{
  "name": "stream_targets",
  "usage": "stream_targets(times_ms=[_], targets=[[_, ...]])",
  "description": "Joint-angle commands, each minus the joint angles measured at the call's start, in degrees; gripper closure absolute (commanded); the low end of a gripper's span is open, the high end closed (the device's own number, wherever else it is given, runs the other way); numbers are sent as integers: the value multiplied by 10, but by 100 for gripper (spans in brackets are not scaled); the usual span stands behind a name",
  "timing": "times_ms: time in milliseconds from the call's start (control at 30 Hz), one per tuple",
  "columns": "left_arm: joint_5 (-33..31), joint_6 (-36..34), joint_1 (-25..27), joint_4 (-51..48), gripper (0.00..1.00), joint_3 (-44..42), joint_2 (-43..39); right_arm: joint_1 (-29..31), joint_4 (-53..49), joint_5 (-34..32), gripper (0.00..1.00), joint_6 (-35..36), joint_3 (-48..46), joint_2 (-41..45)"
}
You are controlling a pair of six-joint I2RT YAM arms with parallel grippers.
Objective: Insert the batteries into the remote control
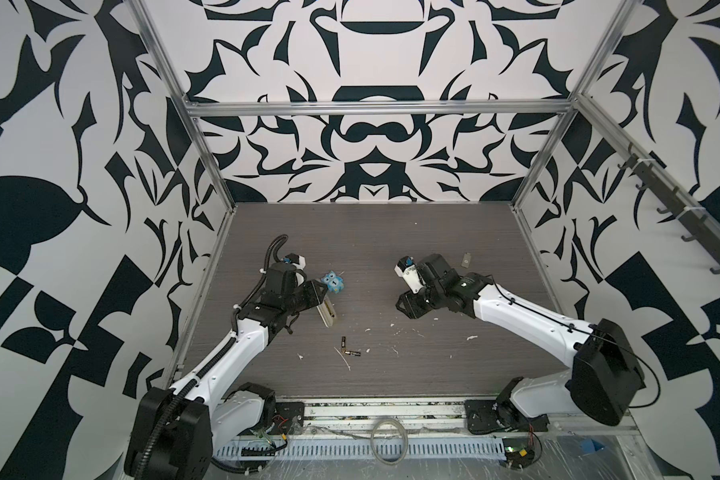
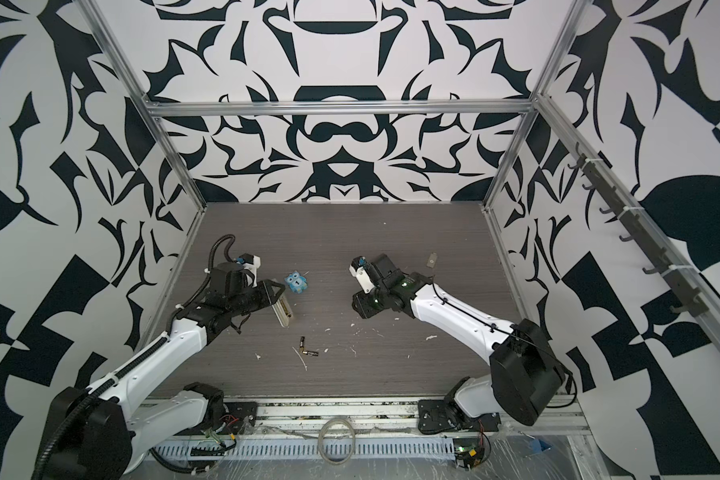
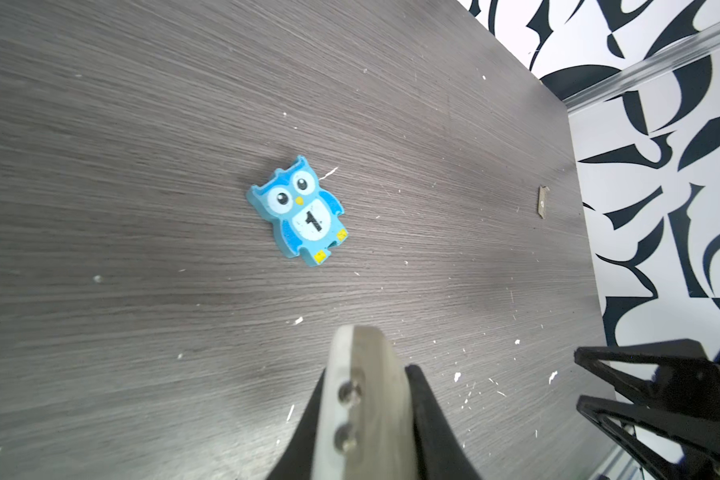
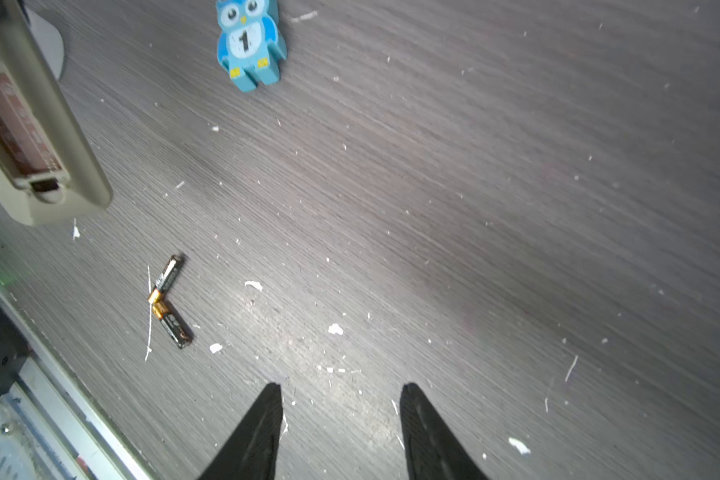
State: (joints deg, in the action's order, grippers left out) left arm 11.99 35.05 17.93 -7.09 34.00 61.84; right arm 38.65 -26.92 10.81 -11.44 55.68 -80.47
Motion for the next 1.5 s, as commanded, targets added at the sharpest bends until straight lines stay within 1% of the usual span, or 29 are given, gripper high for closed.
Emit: stream_targets(times_ms=[0,133,267,467,600,667,767,867,1000,1167,1333,1467], targets=[[7,-7,-9,11,100,-12,-15,10,-16,32,51,-13,17,3],[11,1,-21,27,100,-24,-23,60,2,50,51,9,-2,19],[22,12,-36,42,100,-34,-26,112,11,35,52,49,-10,13],[16,15,-49,33,100,-41,-38,136,29,36,52,64,9,-22],[6,13,-56,25,100,-47,-45,139,37,28,53,31,39,-53],[2,13,-61,21,100,-52,-51,140,48,12,54,-9,46,-62],[-7,13,-69,19,100,-61,-63,145,84,10,55,-77,35,-64],[-13,15,-76,22,100,-71,-71,172,90,-9,55,-98,39,-73],[0,15,-87,29,100,-74,-72,204,72,-12,55,-58,66,-103],[4,17,-90,29,100,-77,-82,205,53,36,55,12,99,-136],[4,22,-93,29,100,-85,-94,211,-5,40,56,77,154,-182],[9,22,-96,30,100,-89,-97,217,-32,41,56,102,185,-214]])
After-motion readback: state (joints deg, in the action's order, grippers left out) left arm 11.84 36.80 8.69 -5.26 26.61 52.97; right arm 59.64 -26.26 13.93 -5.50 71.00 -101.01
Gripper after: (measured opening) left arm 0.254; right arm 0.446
